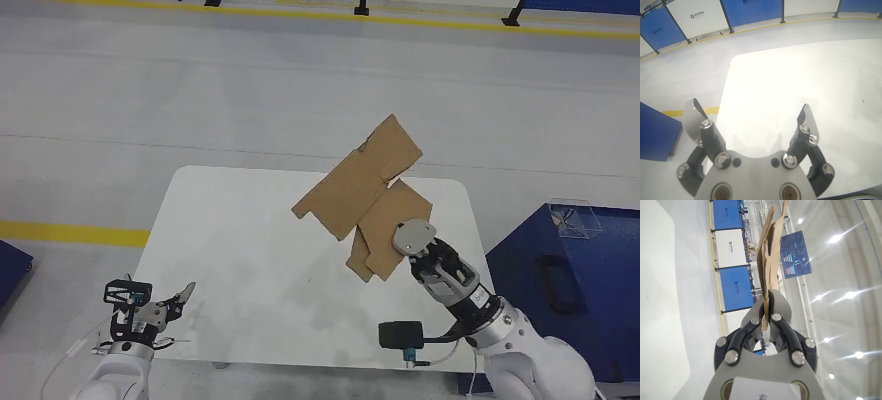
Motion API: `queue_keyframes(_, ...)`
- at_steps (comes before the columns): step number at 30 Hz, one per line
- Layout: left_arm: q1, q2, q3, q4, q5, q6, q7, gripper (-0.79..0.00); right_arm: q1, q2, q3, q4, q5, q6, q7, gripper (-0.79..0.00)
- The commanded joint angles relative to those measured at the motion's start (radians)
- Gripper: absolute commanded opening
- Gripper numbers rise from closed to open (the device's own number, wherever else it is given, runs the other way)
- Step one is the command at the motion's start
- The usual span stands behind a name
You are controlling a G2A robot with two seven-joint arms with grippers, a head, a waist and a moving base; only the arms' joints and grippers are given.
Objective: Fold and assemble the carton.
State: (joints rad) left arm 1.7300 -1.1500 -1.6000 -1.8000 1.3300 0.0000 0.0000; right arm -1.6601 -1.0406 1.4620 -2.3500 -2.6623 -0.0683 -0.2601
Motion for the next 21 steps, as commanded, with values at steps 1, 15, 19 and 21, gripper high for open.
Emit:
queue_keyframes(1,0.000,0.000,0.000,0.000,0.000,0.000,0.000,0.000,-0.047,-0.003,-0.053,0.000,-0.040,0.046,0.006,-0.785)
queue_keyframes(15,0.000,0.000,0.000,0.000,0.000,0.000,0.000,0.000,0.004,-0.022,-0.069,0.000,0.317,0.098,-0.005,-0.785)
queue_keyframes(19,0.000,0.000,0.000,0.000,0.000,0.000,0.000,0.000,0.120,-0.023,0.072,0.000,0.756,-0.077,-0.042,-0.785)
queue_keyframes(21,0.000,0.000,0.000,0.000,0.000,0.000,0.000,0.000,0.167,-0.022,0.145,0.000,0.985,-0.200,-0.023,-0.785)
